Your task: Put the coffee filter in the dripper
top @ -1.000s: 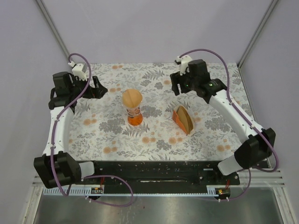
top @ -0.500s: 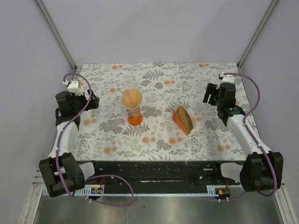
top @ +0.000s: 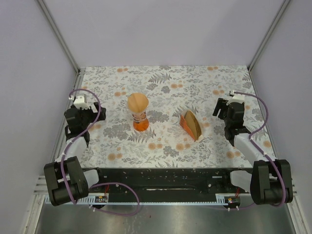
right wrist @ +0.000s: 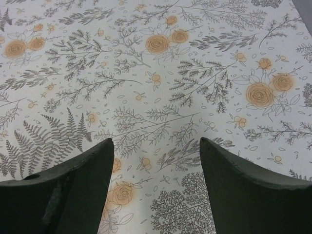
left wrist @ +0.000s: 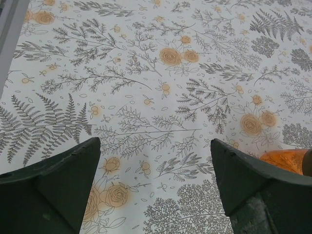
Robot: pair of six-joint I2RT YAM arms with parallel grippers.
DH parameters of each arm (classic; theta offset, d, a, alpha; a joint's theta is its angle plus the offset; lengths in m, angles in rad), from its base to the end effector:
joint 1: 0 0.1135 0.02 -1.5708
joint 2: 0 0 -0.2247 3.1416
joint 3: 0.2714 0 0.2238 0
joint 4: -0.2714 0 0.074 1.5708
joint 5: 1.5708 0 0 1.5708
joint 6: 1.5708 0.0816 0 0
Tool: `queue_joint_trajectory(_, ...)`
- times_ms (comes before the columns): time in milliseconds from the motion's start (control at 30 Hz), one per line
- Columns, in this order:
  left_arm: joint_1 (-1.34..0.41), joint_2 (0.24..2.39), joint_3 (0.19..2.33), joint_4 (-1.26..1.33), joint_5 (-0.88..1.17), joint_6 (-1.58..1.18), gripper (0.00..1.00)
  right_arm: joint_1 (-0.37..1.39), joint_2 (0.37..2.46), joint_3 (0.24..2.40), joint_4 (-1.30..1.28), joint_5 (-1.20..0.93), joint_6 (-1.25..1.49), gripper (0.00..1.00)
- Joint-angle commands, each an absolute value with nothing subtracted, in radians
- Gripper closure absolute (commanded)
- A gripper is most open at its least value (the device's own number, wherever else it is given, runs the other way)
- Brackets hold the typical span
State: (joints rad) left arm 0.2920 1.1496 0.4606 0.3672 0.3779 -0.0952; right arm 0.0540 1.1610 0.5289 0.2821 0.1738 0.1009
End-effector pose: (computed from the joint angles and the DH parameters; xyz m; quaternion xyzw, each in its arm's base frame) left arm 0.2719 0.0503 0.1804 -0.0455 0.8031 -0.0952 0.5865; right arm 0.2852 0.0013 0.1877 0.0689 0.8149 -0.0267 0.5748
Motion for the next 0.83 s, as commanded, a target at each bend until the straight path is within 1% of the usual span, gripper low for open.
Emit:
queue_joint_trajectory(0,0.299,1.167,0.449,0.491,0.405,-0.101,0.01,0.052,1.138,0.518,0.439,0.21,0.087,0.21)
queue_joint_trajectory(367,0.298,1.183,0.459,0.468,0.393,-0.121,0.01,0.051,1.196,0.486,0.509,0.161,0.106,0.21)
queue_joint_trajectory(700,0.296,1.216,0.469,0.449,0.425,-0.089,0.01,0.051,1.203,0.479,0.534,0.132,0.1,0.21)
queue_joint_trajectory(800,0.298,1.207,0.474,0.445,0.397,-0.112,0.01,0.051,1.207,0.477,0.54,0.124,0.1,0.21)
